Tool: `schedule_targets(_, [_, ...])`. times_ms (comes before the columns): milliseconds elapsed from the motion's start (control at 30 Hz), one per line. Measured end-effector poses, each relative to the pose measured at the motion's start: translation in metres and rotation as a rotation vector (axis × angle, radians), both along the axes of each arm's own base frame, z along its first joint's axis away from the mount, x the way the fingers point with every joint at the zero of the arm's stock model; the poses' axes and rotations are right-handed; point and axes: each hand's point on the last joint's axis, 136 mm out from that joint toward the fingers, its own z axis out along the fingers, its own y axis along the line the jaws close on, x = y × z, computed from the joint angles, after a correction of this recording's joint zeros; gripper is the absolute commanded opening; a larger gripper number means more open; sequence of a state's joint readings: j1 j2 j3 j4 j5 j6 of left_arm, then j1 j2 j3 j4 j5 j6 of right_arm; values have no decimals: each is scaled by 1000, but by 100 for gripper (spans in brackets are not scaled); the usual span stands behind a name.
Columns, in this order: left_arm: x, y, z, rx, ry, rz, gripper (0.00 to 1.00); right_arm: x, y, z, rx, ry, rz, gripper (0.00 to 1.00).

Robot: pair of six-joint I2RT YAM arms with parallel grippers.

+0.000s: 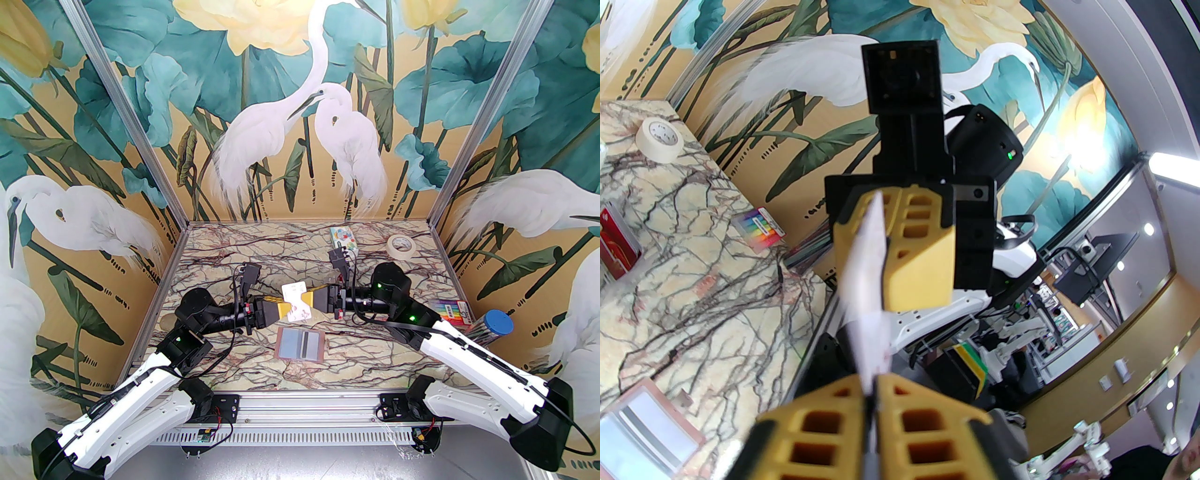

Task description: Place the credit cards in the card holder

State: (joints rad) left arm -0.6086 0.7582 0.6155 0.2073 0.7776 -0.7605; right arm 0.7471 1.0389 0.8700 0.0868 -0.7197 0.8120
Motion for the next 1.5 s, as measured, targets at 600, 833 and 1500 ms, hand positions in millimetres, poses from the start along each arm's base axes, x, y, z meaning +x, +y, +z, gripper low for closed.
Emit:
schedule_targets(600, [-21,0,-2,12,18,-104,0,-38,-17,8,-18,-108,114,32])
schedule_targets(833, [-25,-1,-5,19,34,-129,0,-38,-15,1,-35,-104,130,32])
schedule_targets(1500, [-33,5,2,2,28,-129,0,-43,-10,-13,-79,-108,162,39])
